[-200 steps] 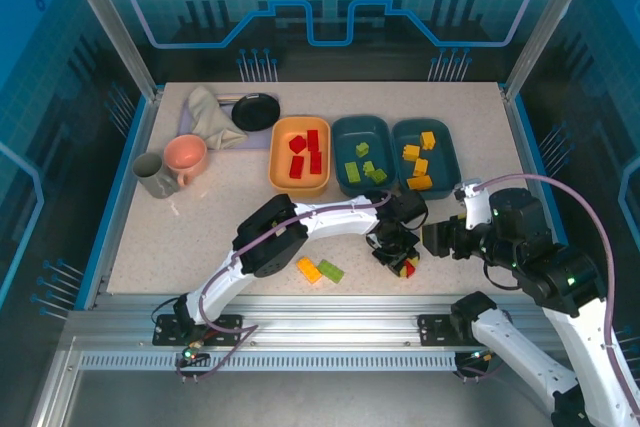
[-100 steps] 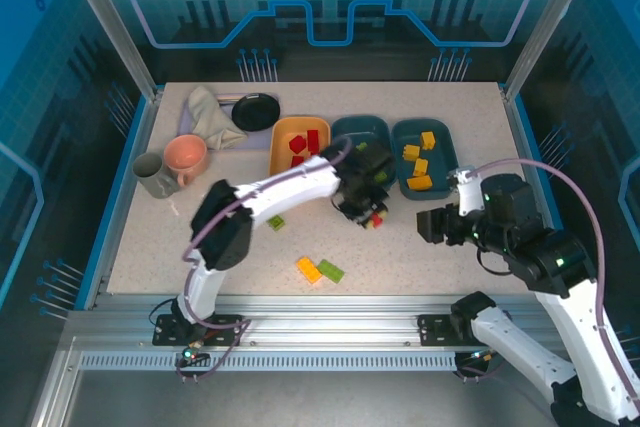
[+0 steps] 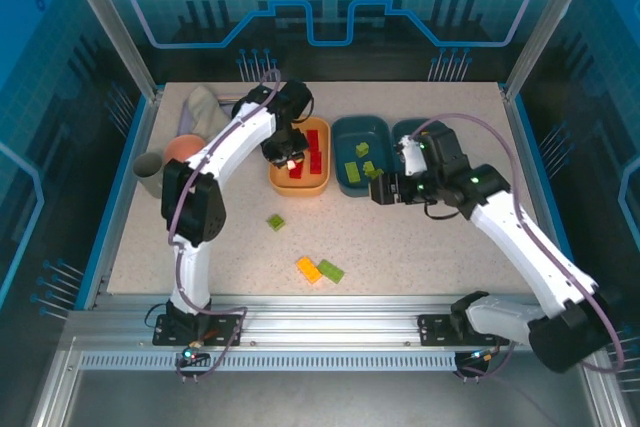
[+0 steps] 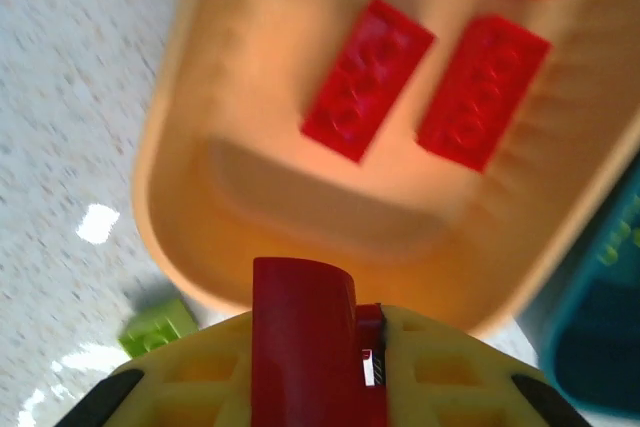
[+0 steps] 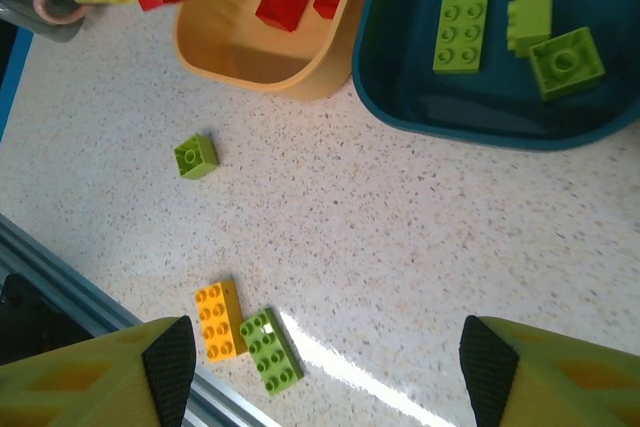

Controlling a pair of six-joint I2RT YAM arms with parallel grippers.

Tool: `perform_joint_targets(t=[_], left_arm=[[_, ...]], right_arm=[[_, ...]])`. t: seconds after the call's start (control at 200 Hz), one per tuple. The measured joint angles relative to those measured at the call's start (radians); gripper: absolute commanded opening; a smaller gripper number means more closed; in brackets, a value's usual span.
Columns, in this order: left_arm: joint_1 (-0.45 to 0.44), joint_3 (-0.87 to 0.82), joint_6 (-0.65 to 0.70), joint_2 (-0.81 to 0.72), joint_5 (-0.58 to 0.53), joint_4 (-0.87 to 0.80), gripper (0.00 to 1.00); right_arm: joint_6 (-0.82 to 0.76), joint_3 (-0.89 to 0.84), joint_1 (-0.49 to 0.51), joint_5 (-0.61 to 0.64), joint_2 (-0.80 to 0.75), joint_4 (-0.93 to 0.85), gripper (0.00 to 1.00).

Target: Sort the legos into containers by color

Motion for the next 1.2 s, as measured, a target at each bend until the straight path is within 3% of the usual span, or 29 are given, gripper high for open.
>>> perform_joint_targets(t=[0.365, 0.65, 0.84, 1.02, 1.2], left_arm=[[0.019, 0.233, 0.157, 0.29, -0.142, -0.065, 0.14], [0.019, 0.275, 0.181, 0.322, -0.154, -0.084, 0.42], [0.019, 0.33, 0.18, 0.319, -0.15, -0.094, 0.53], [0.019, 0.3, 0.153, 0.217, -0.132, -0.086, 0.63], [0.05, -0.008, 0.068, -0.179, -0.127, -0.016, 0.68]], right_arm=[[0.075, 0.025, 0.064, -0.064, 0.18, 0.194, 0.73], [0.037, 0.033, 0.108, -0.058, 0.215, 0.188, 0.73], [-0.077, 0.044, 0.25, 0.011, 0.245, 0.121, 0.74], [-0.175, 0.068, 0.457, 0.098, 0.34, 0.058, 0.74], [-0.205, 0.133, 0.597, 0.16, 0.513, -0.003, 0.72]])
